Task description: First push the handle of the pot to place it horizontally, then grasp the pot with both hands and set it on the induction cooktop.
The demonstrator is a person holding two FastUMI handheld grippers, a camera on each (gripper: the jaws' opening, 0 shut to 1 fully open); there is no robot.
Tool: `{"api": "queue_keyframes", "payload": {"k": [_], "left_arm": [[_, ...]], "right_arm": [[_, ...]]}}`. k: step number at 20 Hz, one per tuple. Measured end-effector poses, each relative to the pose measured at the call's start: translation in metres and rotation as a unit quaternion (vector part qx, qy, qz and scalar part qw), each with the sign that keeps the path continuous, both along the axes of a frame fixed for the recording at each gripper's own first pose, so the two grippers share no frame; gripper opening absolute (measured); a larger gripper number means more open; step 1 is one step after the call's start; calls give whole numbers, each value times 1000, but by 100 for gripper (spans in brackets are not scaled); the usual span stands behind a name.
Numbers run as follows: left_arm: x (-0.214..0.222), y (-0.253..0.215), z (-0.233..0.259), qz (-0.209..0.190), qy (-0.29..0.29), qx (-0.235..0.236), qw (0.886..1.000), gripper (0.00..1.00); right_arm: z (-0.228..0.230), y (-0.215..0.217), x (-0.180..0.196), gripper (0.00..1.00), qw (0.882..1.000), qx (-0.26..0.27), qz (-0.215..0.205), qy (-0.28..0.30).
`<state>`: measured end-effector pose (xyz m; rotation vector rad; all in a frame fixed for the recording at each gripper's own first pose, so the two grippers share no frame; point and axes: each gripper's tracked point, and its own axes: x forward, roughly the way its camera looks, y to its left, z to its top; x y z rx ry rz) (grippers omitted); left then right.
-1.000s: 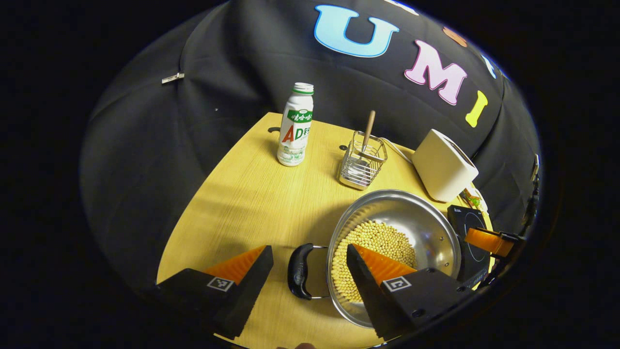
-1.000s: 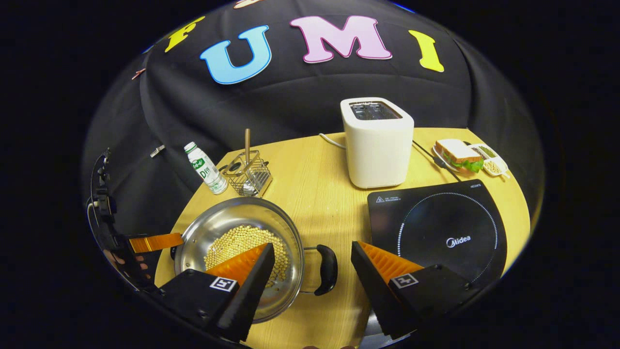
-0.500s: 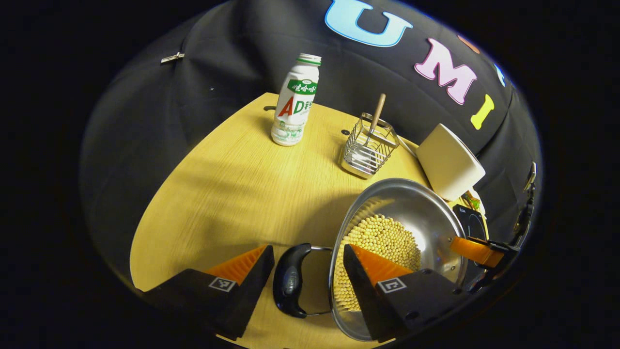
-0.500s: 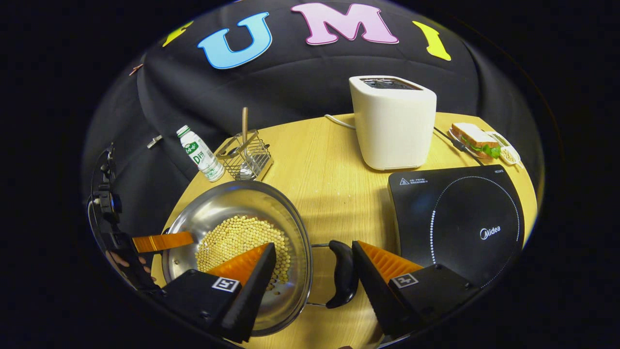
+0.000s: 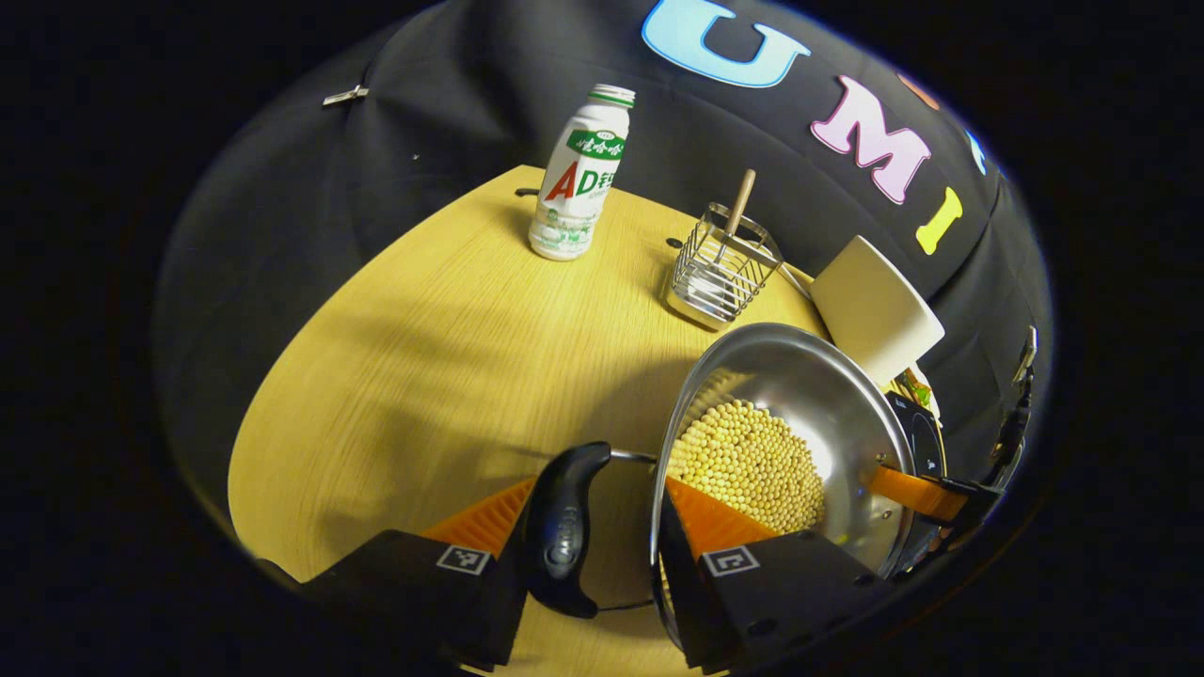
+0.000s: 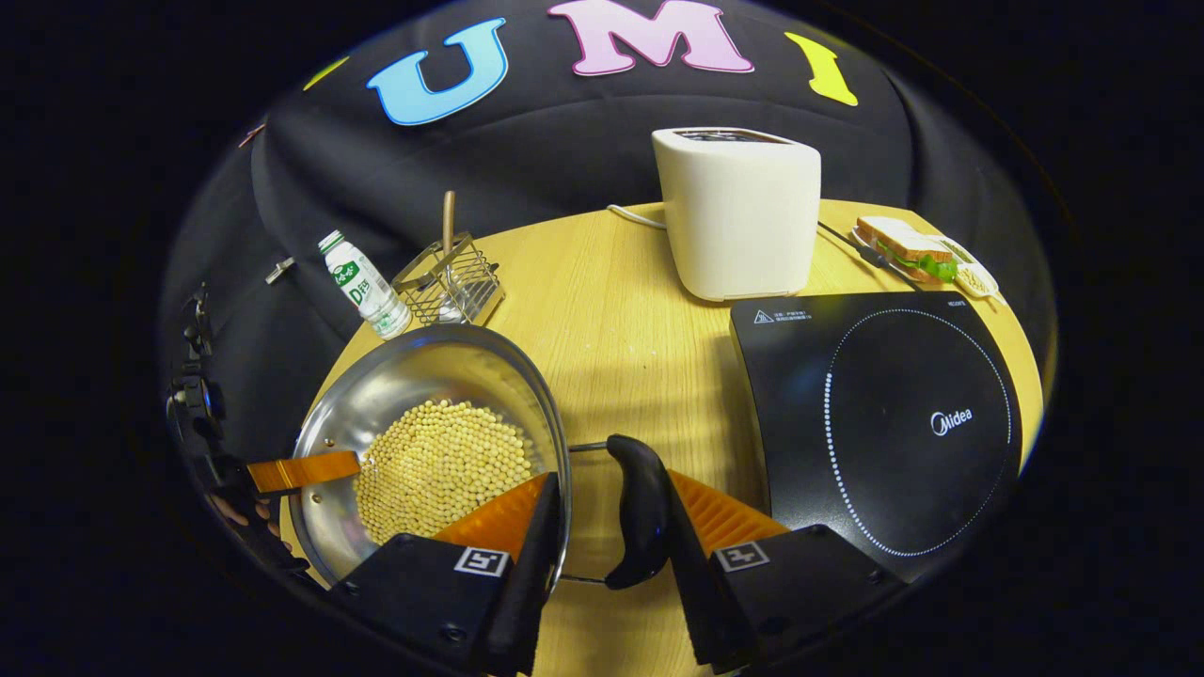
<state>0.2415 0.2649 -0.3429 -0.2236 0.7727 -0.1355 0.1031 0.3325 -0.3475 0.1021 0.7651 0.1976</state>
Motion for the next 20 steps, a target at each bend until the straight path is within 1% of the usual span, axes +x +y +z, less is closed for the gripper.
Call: {"api": "queue_keyframes", "payload": {"k": [1,2,3,4,5,6,7,8,9,10,11,14,20], "left_arm": [[1,0,0,3,-3,-2,1000,67],[3,0,0,5,-7,-6,1000,65],[2,0,1,6,-7,-12,1000,65],[1,0,0,8,-5,-18,1000,61],[0,0,2,11,-6,-20,1000,61],[1,-1,1,10,-6,-17,1000,60],[0,0,1,8,-5,-14,1000,59],[0,0,2,7,-5,-13,1000,58],[0,-1,1,8,-5,-13,1000,58],[-1,-1,1,9,-5,-13,1000,57],[-1,0,3,11,-6,-13,1000,57],[-8,0,8,11,-11,-1,1000,56],[-23,-5,31,18,-20,-4,1000,55]], "right_arm": [[-1,0,0,64,1000,-3,0,0],[-2,-4,-4,58,1000,-5,-3,-2],[1,-4,0,63,1000,-4,-4,-2],[-2,-2,1,63,1000,-4,-3,-3],[-2,-2,2,63,1000,-1,-7,-4],[-2,-2,1,59,1000,-1,-9,-2],[-1,-2,3,59,1000,-2,-9,-3],[-2,-3,2,51,1000,-3,-10,-3],[-2,-2,1,55,1000,-3,-9,-2],[-2,-1,0,51,1000,-4,-7,-3],[-3,-2,-1,55,1000,-6,-5,-1],[0,-2,-6,55,1000,-4,-1,1],[29,-5,-12,54,1000,4,12,-22]]}}
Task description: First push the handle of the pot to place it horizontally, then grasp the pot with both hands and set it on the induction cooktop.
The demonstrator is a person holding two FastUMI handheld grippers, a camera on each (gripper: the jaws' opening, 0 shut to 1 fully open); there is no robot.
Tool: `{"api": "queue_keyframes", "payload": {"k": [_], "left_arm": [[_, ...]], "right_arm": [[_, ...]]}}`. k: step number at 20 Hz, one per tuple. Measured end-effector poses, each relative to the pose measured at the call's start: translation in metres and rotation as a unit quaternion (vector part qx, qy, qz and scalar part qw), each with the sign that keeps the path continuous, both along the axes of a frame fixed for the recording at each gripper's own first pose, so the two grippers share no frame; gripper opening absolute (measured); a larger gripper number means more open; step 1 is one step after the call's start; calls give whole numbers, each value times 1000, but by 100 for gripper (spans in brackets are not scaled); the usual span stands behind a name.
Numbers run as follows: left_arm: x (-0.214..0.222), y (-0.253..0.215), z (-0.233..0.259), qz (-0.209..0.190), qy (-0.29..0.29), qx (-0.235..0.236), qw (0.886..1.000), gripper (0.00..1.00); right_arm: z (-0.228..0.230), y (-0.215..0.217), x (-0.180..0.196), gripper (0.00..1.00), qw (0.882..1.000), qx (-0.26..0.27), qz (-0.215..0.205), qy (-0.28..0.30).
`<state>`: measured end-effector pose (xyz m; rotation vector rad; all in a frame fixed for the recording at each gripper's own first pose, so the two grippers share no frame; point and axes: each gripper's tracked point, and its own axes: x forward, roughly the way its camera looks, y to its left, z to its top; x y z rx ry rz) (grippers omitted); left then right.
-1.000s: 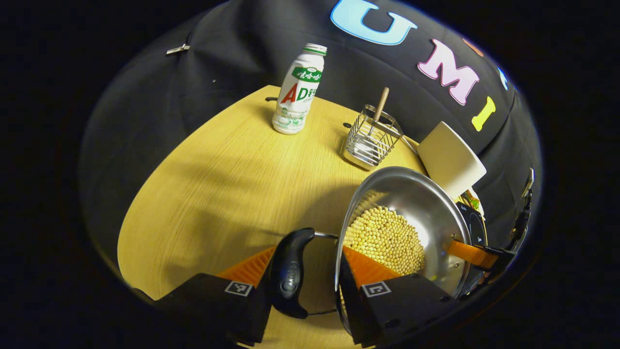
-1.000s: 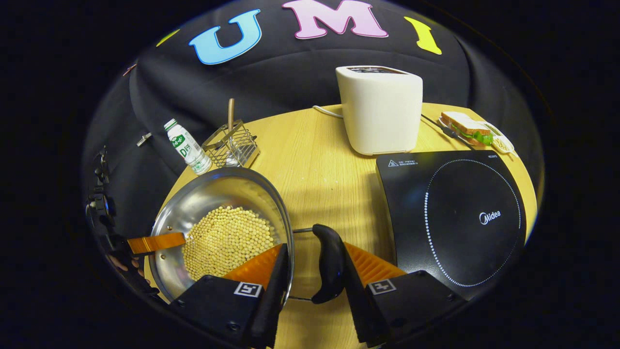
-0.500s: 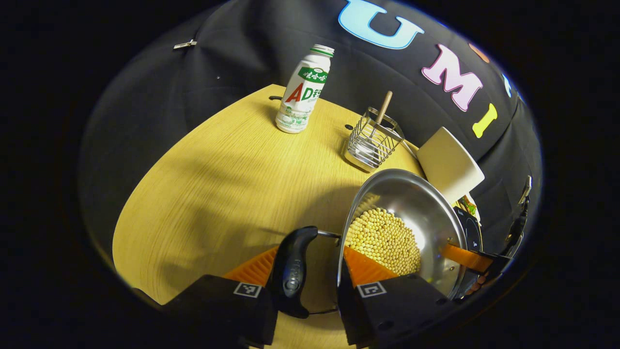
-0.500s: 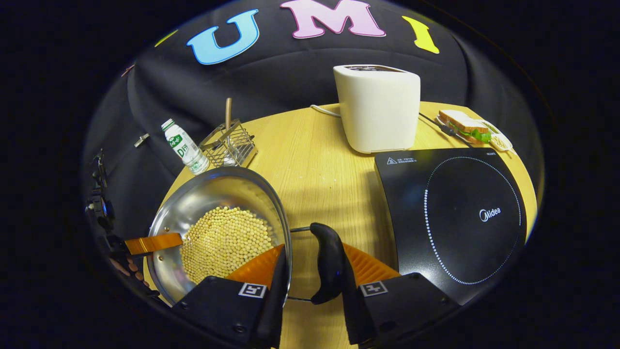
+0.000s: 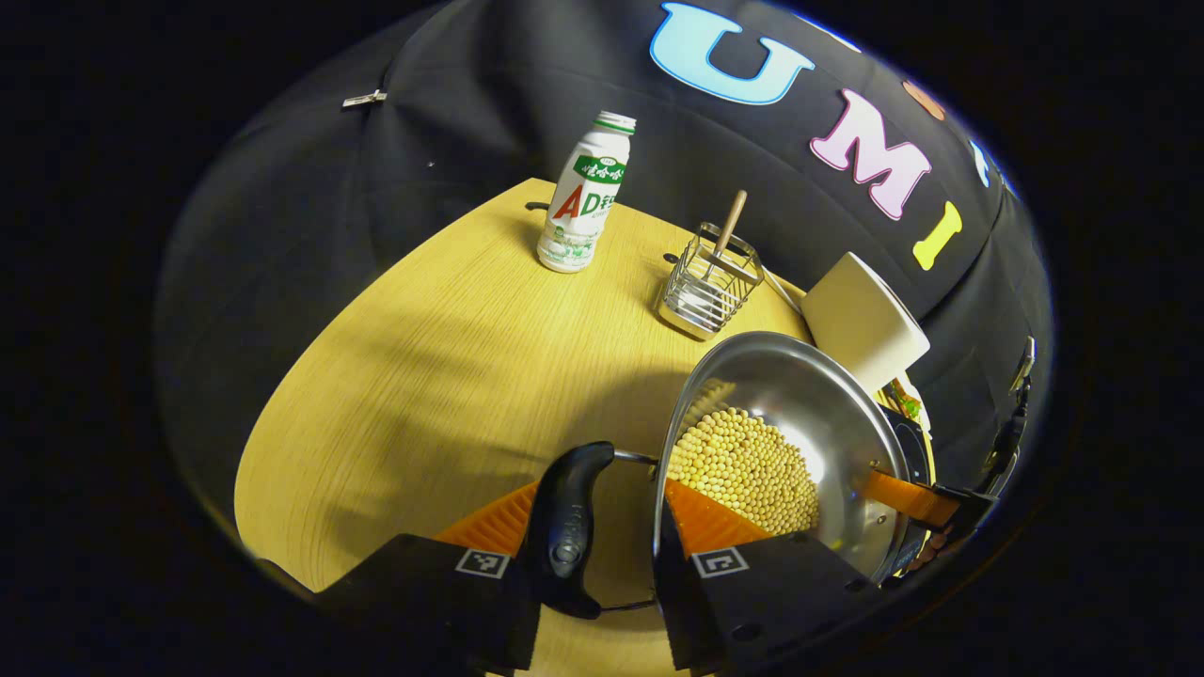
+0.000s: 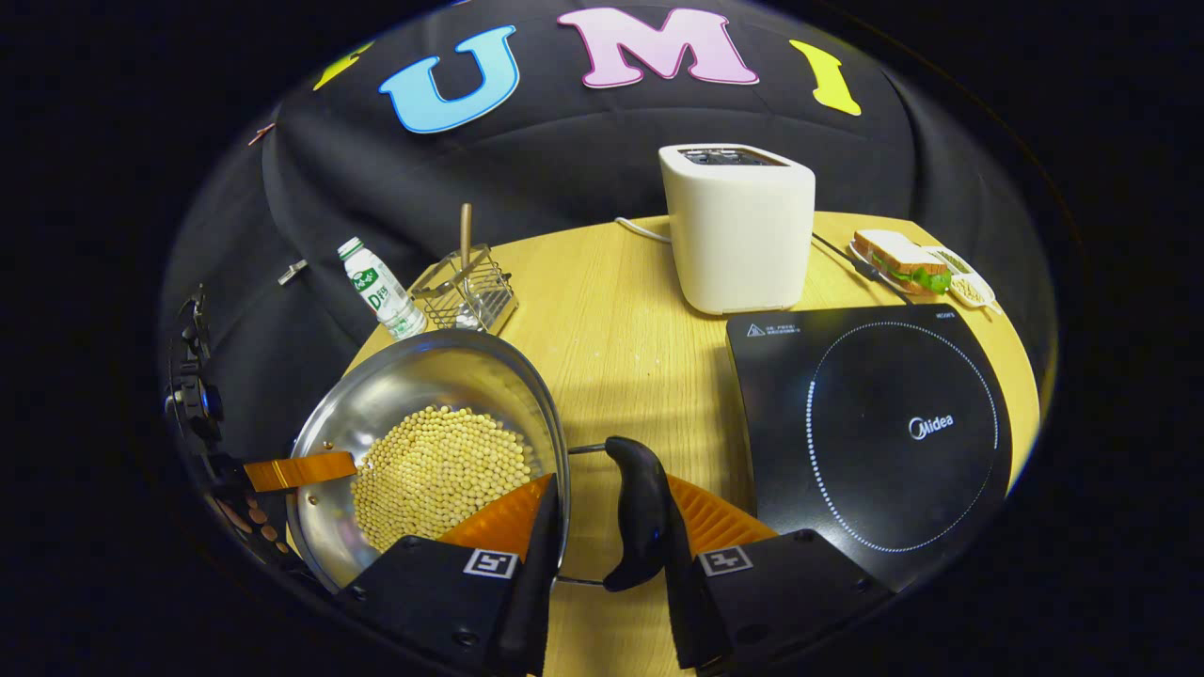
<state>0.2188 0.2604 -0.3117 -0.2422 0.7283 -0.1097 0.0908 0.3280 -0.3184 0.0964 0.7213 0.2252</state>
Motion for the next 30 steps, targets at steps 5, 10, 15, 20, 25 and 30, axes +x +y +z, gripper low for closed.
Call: {"api": "queue_keyframes", "payload": {"k": [5,10,15,20,25,30], "left_arm": [[-14,-24,27,2,-10,1,1000,55],[-25,-70,43,1,-15,-2,1000,55],[-22,-126,49,-13,-20,-5,1000,56],[-15,-184,50,-32,-24,0,999,56],[-11,-229,45,-46,-24,-3,999,55],[-7,-267,39,-54,-24,-5,998,57]], "right_arm": [[30,-21,-3,54,1000,8,6,-12],[55,-62,-3,54,1000,11,6,-18],[72,-116,5,54,999,14,-9,-30],[76,-171,15,54,999,16,-28,-31],[78,-216,24,50,999,12,-41,-32],[78,-253,30,54,998,9,-50,-30]]}}
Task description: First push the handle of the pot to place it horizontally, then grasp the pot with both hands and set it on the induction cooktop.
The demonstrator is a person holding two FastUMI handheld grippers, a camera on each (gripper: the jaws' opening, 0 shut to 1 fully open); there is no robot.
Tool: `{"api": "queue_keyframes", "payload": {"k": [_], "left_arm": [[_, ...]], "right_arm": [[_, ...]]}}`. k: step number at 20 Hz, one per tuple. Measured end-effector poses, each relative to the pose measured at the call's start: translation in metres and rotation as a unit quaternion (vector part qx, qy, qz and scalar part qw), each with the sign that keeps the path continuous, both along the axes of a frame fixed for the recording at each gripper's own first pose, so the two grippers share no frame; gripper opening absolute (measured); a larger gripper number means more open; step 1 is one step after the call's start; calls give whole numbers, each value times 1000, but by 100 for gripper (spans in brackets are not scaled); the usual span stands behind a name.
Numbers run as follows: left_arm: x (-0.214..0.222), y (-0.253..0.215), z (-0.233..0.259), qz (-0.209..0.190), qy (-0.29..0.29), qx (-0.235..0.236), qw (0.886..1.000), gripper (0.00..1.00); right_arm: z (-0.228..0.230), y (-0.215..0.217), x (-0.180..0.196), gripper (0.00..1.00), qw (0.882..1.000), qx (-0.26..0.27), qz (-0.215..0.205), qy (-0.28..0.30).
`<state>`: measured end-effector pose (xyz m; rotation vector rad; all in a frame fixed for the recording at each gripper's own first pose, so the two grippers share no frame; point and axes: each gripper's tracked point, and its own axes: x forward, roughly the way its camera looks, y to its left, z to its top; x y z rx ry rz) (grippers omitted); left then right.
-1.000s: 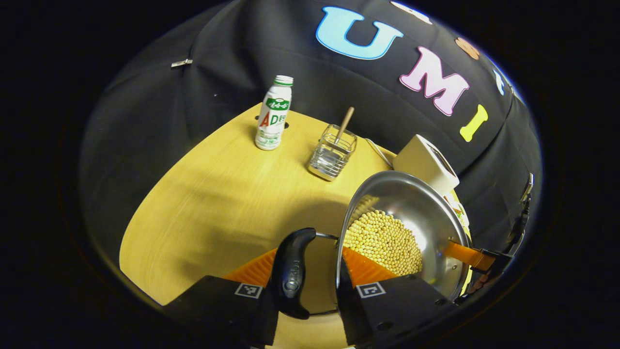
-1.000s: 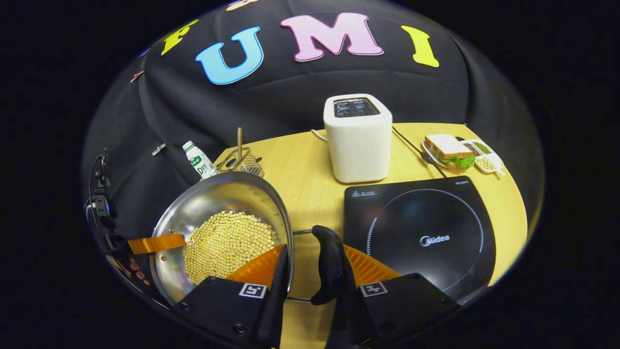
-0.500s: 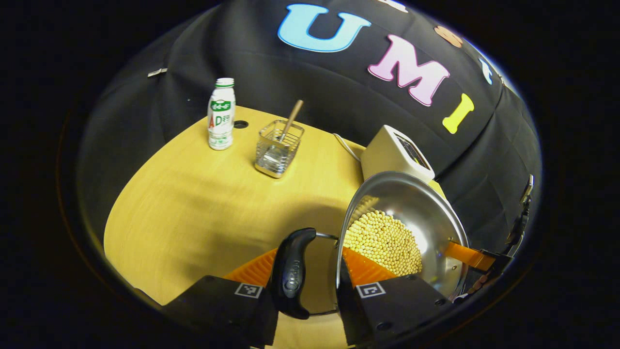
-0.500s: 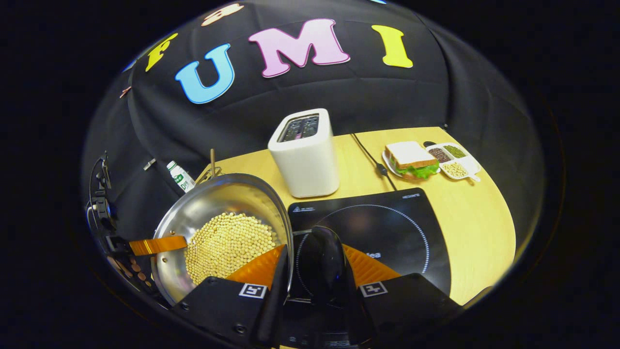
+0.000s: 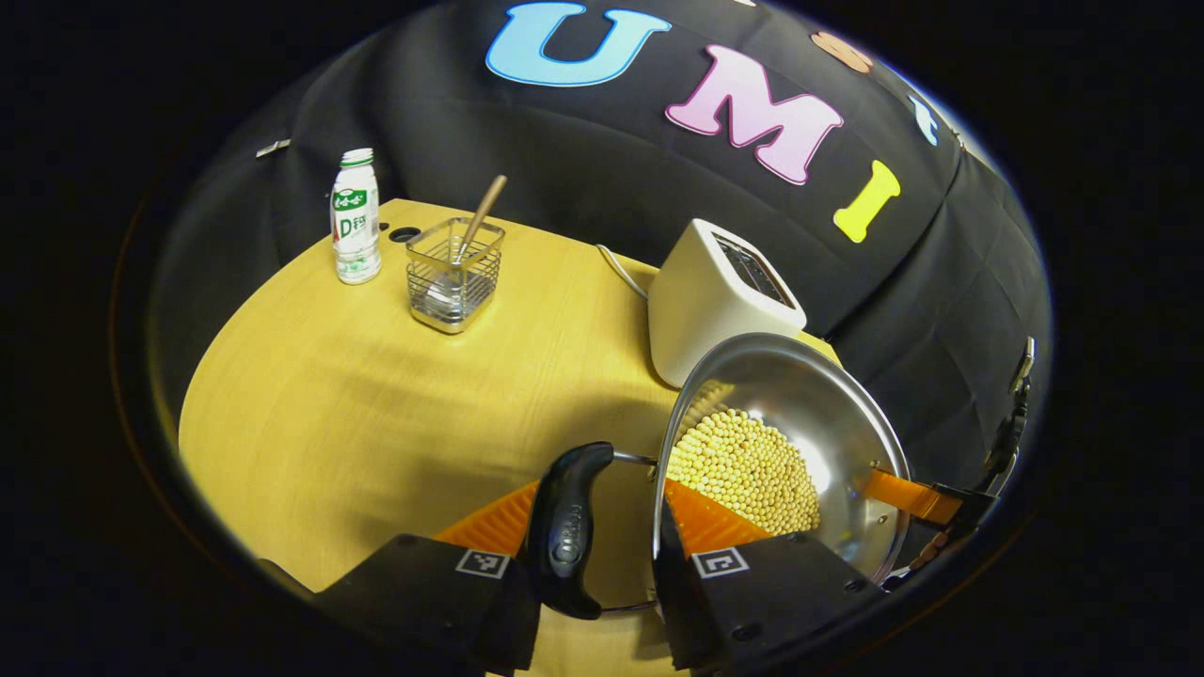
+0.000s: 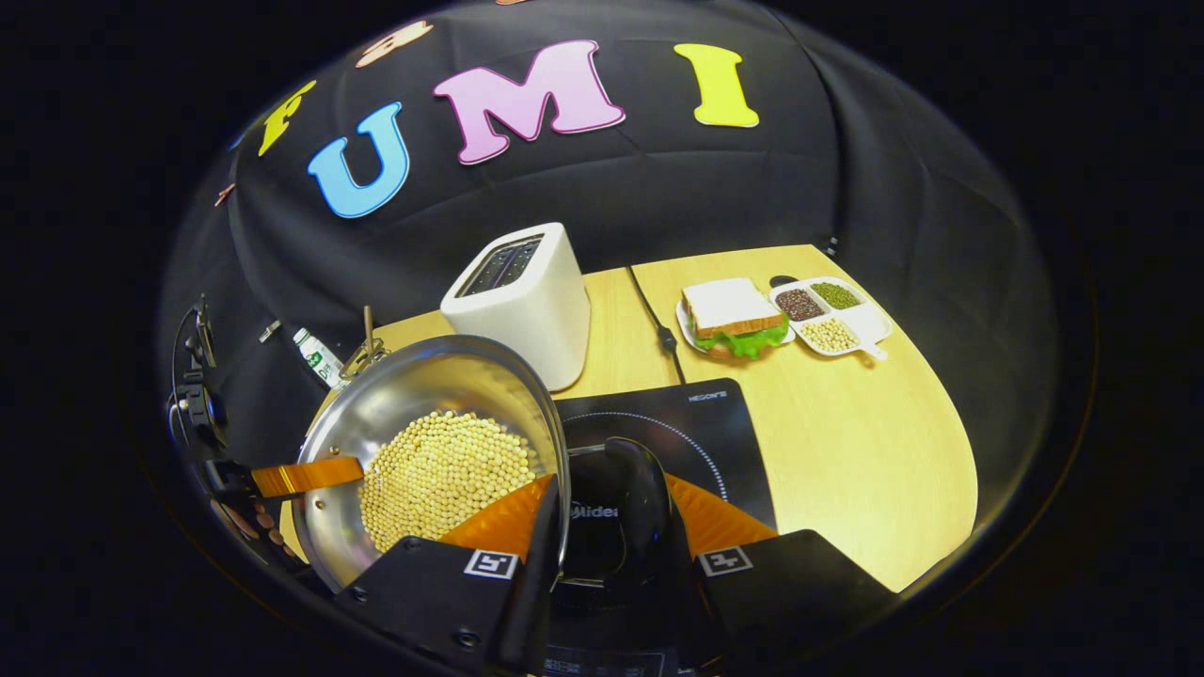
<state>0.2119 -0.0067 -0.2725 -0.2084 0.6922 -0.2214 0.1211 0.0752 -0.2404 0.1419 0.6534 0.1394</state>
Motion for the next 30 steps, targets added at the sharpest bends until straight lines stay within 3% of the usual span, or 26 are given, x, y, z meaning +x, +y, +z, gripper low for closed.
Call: {"api": "queue_keyframes", "payload": {"k": [2,3,4,5,6,14,16,18,19,21,22,23,30], "left_arm": [[2,-12,-3,-2,1,-1,1000,57],[2,-18,-4,-3,1,-1,1000,56],[1,-25,-7,-4,3,0,1000,55],[1,-30,-9,-5,5,-1,1000,56],[3,-36,-12,-7,7,0,1000,56],[12,-73,-27,-20,12,-1,1000,55],[15,-78,-28,-21,11,-3,1000,57],[17,-83,-31,-22,9,-2,1000,55],[18,-84,-32,-22,8,-2,1000,55],[20,-88,-37,-21,7,-3,1000,55],[20,-89,-37,-20,5,-6,1000,55],[22,-92,-38,-19,-1,-5,1000,56],[17,-94,-41,-10,11,4,1000,59]], "right_arm": [[-1,-13,3,54,1000,0,-4,0],[-2,-20,4,50,1000,1,-6,0],[-4,-26,5,54,1000,1,-8,1],[-5,-31,6,50,1000,2,-10,3],[-7,-36,7,54,1000,2,-12,4],[-15,-76,17,50,999,8,-33,10],[-17,-82,20,54,999,8,-35,10],[-20,-86,22,54,999,8,-35,10],[-21,-88,23,50,999,8,-35,8],[-26,-92,25,54,999,8,-36,12],[-27,-94,25,50,999,9,-36,13],[-28,-94,27,54,999,14,-35,11],[-27,-100,32,55,999,31,-30,1]]}}
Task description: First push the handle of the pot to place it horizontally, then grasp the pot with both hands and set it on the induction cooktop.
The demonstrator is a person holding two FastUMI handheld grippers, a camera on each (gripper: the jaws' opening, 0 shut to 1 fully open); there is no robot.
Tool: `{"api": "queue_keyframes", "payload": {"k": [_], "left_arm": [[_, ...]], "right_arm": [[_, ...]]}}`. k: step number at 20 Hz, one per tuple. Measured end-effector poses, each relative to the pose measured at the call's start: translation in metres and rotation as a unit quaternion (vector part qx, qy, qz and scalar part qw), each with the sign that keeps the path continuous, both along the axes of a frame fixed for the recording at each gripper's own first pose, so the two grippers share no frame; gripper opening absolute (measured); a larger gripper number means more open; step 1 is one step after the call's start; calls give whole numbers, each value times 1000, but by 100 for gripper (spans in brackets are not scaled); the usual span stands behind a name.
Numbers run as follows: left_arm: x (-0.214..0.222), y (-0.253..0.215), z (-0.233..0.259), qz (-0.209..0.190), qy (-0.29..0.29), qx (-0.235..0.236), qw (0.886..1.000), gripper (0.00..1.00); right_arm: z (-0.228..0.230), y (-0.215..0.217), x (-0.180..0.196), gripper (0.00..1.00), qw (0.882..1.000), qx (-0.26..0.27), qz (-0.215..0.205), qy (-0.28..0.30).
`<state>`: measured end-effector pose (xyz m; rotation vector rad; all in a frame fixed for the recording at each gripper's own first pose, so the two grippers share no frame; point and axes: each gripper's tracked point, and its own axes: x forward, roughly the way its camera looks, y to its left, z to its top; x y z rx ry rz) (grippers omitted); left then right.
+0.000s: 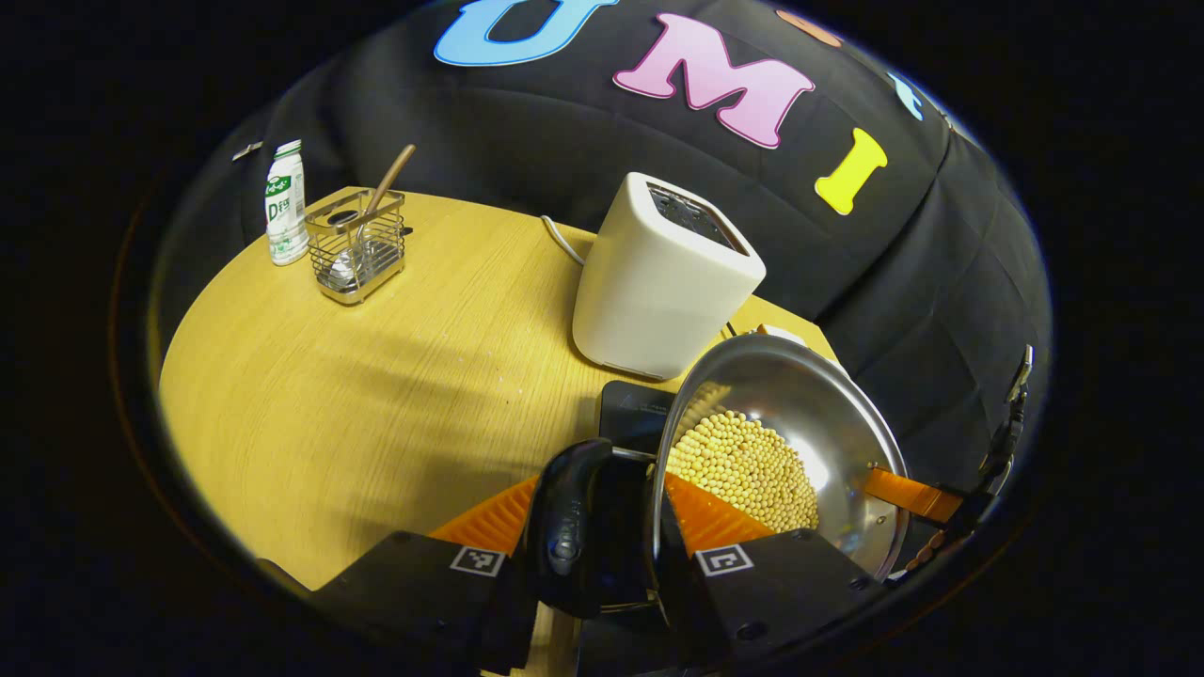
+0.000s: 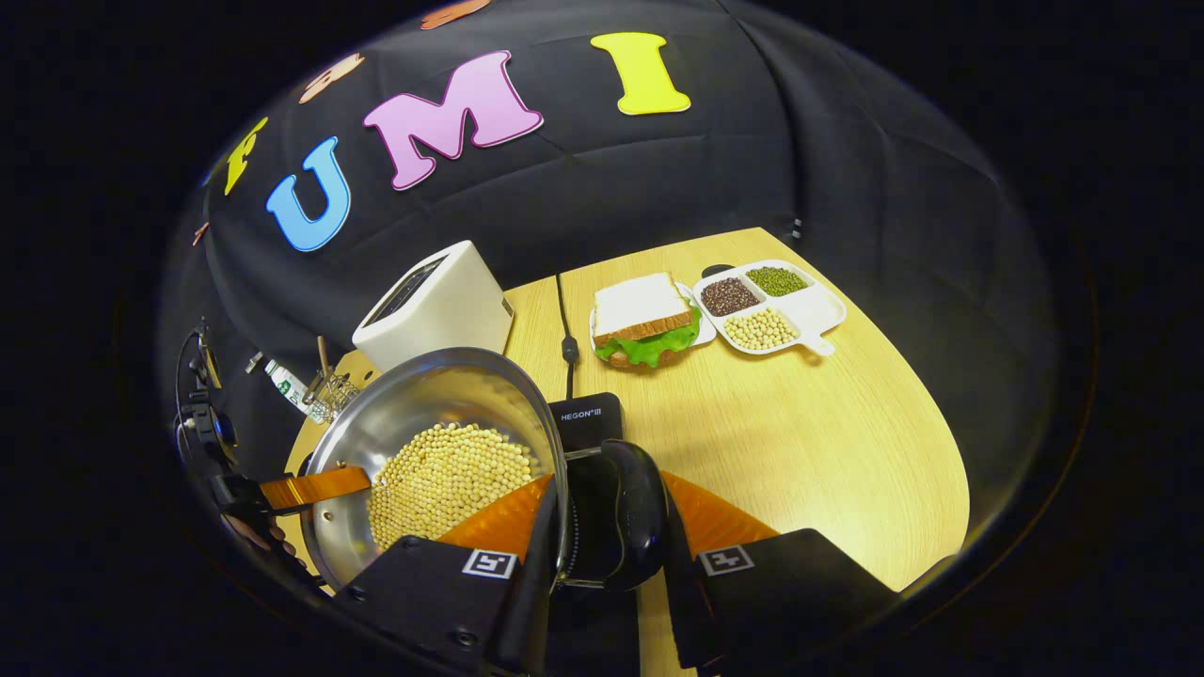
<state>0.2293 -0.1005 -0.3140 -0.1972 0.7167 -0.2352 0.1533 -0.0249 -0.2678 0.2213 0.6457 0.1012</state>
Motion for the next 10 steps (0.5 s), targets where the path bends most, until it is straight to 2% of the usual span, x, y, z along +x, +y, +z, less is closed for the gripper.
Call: {"api": "queue_keyframes", "payload": {"k": [2,3,4,7,8,9,10], "left_arm": [[-1,-1,-1,8,3,-4,1000,59],[-1,-1,-1,11,2,-5,1000,60],[-2,0,-2,16,3,-2,1000,60],[-2,-3,-4,14,9,22,1000,62],[-4,-5,-3,10,9,28,1000,64],[-6,-5,1,7,4,31,999,66],[-6,-3,7,11,-6,35,999,77]], "right_arm": [[0,0,0,55,1000,3,4,0],[0,0,0,51,1000,5,6,0],[0,0,1,56,1000,7,6,0],[0,-1,-1,58,1000,15,-1,7],[3,-2,-3,53,1000,19,-3,5],[7,-3,-3,61,1000,17,-7,1],[12,-5,-4,63,1000,18,-10,-5]]}}
